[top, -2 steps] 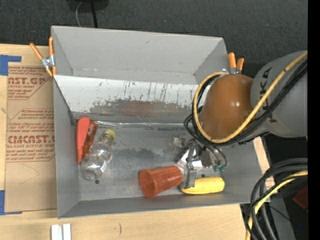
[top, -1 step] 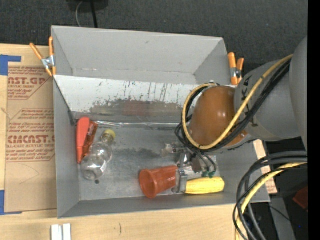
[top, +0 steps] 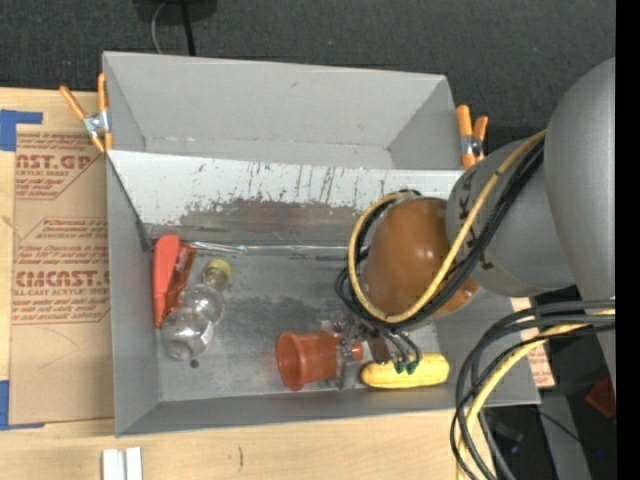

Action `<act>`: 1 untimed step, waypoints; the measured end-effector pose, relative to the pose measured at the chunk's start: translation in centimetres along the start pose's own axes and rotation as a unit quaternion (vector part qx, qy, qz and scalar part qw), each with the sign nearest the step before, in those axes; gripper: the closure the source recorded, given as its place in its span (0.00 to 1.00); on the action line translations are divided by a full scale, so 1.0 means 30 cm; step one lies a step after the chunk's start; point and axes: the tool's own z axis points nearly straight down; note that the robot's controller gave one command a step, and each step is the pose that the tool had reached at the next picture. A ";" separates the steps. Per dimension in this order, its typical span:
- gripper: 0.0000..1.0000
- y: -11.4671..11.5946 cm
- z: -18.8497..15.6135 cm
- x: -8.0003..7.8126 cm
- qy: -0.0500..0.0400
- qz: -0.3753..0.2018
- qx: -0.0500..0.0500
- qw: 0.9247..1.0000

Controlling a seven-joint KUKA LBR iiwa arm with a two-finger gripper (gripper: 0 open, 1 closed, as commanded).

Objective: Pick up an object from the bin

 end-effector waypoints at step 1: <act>1.00 0.000 0.000 0.000 0.000 0.000 0.000 1.000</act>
Offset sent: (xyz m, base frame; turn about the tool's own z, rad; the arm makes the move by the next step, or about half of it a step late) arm -0.0018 0.0027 0.1449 -0.0633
